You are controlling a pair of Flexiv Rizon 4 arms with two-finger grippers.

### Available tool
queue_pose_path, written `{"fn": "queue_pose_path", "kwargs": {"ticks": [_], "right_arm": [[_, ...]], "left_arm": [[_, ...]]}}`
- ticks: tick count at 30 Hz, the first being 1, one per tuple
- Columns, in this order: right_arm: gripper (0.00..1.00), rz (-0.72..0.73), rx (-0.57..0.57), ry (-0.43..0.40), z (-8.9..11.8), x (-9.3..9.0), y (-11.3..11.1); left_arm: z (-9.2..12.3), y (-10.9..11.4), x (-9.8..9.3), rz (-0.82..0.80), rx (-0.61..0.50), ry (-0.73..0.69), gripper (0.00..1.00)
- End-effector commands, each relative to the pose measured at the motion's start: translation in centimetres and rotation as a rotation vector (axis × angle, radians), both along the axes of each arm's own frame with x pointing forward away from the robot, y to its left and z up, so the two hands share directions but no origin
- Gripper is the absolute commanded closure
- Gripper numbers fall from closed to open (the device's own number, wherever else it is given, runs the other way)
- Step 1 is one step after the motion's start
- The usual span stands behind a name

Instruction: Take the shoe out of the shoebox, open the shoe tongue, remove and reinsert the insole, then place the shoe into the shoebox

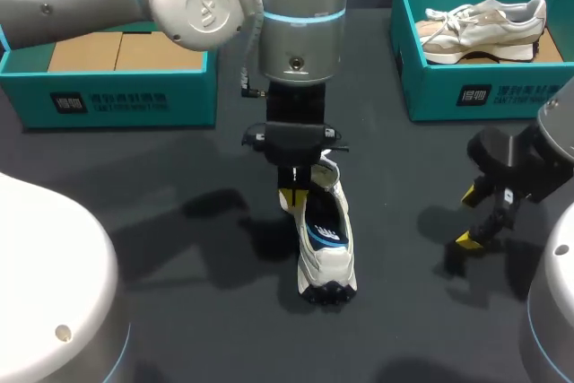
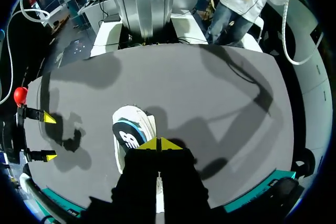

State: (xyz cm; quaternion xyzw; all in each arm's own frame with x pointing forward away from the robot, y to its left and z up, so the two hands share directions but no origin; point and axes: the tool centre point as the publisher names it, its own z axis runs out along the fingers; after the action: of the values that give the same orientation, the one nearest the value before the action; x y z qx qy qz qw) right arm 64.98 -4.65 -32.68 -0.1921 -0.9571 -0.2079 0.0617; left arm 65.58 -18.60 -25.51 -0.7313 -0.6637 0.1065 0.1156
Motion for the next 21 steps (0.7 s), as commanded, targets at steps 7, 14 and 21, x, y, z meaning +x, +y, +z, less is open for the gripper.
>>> {"fn": "queue_pose_path", "kwargs": {"ticks": [7,14,21], "right_arm": [[0.0,-0.001,-0.001,-0.003,0.0,-0.2,0.0],[0.0,-0.001,-0.001,-0.003,0.0,-0.2,0.0],[0.0,-0.001,-0.001,-0.003,0.0,-0.2,0.0]], "left_arm": [[-2.2,-2.1,-1.9,-0.029,-0.023,-0.021,1.0],[-4.0,-2.8,-2.8,-0.05,-0.033,-0.025,1.0],[-5.4,-3.1,-2.9,-0.042,-0.042,-0.039,1.0]]}}
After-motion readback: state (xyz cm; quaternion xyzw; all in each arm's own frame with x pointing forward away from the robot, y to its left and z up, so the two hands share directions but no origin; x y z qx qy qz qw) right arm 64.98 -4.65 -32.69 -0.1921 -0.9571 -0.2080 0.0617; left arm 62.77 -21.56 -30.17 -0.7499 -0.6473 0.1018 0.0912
